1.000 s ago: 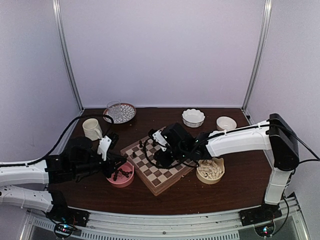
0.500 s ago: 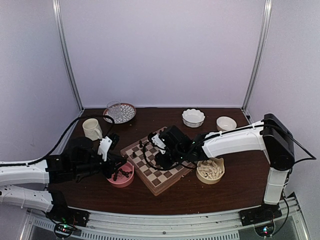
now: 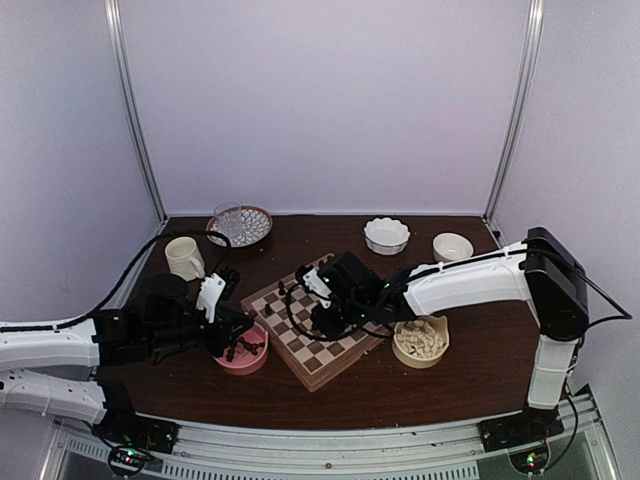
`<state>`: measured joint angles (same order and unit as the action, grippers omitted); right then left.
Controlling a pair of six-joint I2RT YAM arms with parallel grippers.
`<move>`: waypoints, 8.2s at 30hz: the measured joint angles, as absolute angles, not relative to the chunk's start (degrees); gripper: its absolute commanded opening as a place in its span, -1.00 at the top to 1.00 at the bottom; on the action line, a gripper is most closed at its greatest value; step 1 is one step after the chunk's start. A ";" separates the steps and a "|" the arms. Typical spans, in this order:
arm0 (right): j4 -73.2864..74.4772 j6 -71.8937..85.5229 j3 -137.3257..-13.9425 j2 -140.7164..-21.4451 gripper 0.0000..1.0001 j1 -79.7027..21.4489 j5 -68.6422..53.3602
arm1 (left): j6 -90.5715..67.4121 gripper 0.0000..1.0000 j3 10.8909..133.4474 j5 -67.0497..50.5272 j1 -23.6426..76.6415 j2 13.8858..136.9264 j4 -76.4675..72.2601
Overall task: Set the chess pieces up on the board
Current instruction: Pick up the queen from the chessboard, then place the queen at d8, then pass from the left arm to the right
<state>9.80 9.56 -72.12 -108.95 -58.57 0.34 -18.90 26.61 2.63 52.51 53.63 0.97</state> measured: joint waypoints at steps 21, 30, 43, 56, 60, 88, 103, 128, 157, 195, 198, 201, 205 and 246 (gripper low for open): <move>9.15 9.21 -72.12 -109.30 0.73 -58.57 -0.01 | -18.92 0.98 26.70 2.57 52.51 53.69 1.17; 8.23 8.27 -72.10 -107.81 0.75 -58.57 -0.10 | -18.76 0.97 26.92 2.59 52.51 54.17 1.58; 11.27 5.45 -85.67 -110.21 0.79 -58.57 1.37 | -18.39 0.96 27.03 3.31 52.51 52.99 3.22; 16.34 5.39 -100.27 -123.20 0.78 -56.40 3.90 | -18.39 0.98 27.03 3.97 52.51 52.10 3.51; 16.49 5.50 -100.27 -123.66 0.78 -55.35 3.88 | -18.39 0.97 27.03 4.10 52.51 52.12 3.57; 15.35 4.43 -105.47 -132.07 0.79 -52.97 0.27 | -18.35 0.98 27.03 4.29 52.51 52.77 3.62; 16.01 4.23 -105.60 -132.07 0.79 -52.95 2.24 | -18.35 0.98 27.03 4.29 52.51 52.80 3.62; 15.90 3.73 -106.32 -132.68 0.78 -52.56 3.38 | -18.35 0.97 27.03 4.29 52.51 53.15 3.62; 19.73 1.61 -107.22 -129.38 0.34 -52.36 0.71 | -18.35 0.98 27.03 4.29 52.51 53.45 3.62; -13.21 -25.36 -42.30 -83.15 -0.22 -68.07 8.32 | -13.39 1.00 53.80 -9.52 52.51 93.49 4.36; -15.07 -27.94 -42.17 -83.74 -0.28 -68.07 9.69 | -13.32 0.96 54.74 -12.86 52.51 95.11 4.54; -15.44 -30.70 -43.29 -85.49 -0.29 -68.14 10.74 | -12.29 0.95 54.72 -15.68 52.51 94.74 5.30; -15.27 -33.63 -45.30 -89.56 -0.28 -68.75 11.79 | -10.26 0.94 54.54 -18.02 52.51 93.32 8.80; -10.70 -43.00 -55.18 -105.38 1.00 -75.81 25.67 | -11.27 0.42 55.16 -26.30 52.49 94.83 13.54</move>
